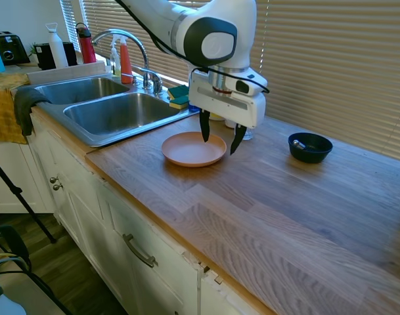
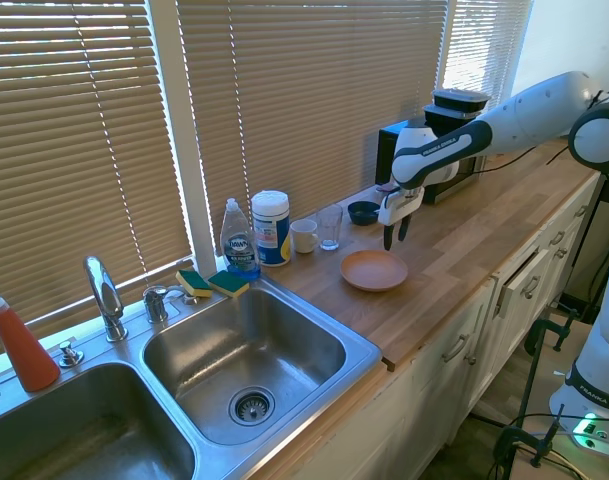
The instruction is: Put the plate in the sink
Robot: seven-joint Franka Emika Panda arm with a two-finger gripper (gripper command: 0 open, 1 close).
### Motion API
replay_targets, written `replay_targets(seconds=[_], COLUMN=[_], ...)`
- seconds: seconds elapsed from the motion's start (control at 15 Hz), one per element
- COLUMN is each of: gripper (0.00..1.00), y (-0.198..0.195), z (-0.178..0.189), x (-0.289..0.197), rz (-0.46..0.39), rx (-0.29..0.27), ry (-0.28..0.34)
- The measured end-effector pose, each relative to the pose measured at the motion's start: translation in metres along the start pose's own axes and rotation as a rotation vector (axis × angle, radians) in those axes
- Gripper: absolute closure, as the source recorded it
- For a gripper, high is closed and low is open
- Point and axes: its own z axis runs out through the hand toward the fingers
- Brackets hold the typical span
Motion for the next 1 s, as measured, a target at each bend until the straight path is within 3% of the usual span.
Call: replay_targets(seconds=[0.4, 0.73, 0.8, 1.0], gripper=[0.00, 0.00, 1.00, 1.00], y=[-0.010, -0.019, -0.020, -0.023], z=[0.041, 0.045, 0.046, 0.047], x=[0.011, 0.003, 0.002, -0.001], rz=[-0.065, -0.086, -0.088, -0.092], rx=[0.002, 0.021, 0.026, 0.032], ry=[-0.080, -0.126, -0.133, -0.148])
